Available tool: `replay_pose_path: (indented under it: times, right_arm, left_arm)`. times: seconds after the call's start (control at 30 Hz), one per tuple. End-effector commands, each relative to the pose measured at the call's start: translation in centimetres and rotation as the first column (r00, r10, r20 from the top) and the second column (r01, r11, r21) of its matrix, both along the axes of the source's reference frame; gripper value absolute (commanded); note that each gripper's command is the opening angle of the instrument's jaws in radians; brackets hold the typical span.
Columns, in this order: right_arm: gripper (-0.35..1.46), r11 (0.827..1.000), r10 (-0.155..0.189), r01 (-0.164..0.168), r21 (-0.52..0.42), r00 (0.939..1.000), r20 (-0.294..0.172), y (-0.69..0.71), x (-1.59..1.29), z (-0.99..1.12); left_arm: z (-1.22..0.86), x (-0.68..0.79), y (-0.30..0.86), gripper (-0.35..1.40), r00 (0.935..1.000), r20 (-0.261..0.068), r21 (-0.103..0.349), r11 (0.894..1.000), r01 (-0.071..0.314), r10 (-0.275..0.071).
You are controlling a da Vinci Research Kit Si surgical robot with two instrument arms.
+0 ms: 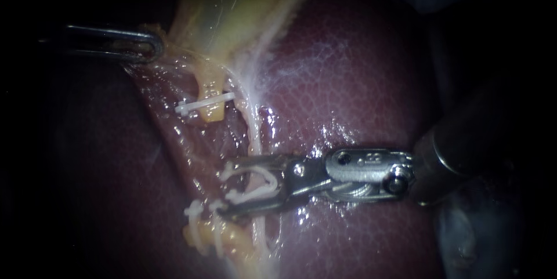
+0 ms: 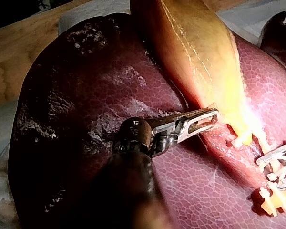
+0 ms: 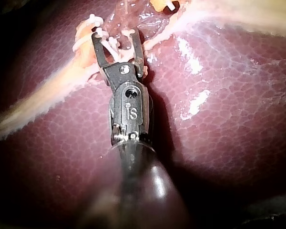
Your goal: Clipping second clip right tube
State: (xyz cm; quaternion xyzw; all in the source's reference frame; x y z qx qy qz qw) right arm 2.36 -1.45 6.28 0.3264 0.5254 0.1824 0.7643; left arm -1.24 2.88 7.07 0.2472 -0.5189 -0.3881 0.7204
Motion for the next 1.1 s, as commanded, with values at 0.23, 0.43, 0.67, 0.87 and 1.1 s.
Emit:
replay_pose_path:
  times: [0.23, 0.43, 0.67, 0.87, 1.1]
  right_arm:
    - [0.48, 1.0, -0.006, 0.006, 0.01, 1.0, -0.006, 0.06, -0.11, -0.15]
    - [0.48, 1.0, -0.001, 0.001, 0.02, 1.0, -0.006, 0.2, -0.38, -0.39]
    - [0.48, 0.997, 0.021, -0.023, 0.078, 0.9996, 0.016, 0.29, -0.69, -0.48]
    - [0.48, 0.987, 0.044, -0.05, 0.15, 0.9981, 0.043, 0.3, -0.69, -0.23]
    - [0.48, 0.971, 0.049, -0.063, 0.23, 0.9965, 0.068, 0.27, -0.57, 0.16]
  left_arm:
    - [0.0, 0.0, 0.0, -0.35, 1.0, 0.0, 0.0, 1.0, 0.0, 0.0]
    - [0.0, 0.01, 0.0, -0.35, 1.0, 0.0, 0.0, 1.0, -0.001, 0.001]
    - [0.0, 0.01, 0.0, -0.35, 1.0, 0.0, 0.0, 1.0, -0.001, 0.001]
    - [0.0, 0.01, 0.0, -0.35, 1.0, 0.0, 0.0, 1.0, -0.001, 0.001]
    - [0.0, 0.01, 0.0, -0.35, 1.0, 0.0, 0.0, 1.0, 0.0, 0.0]
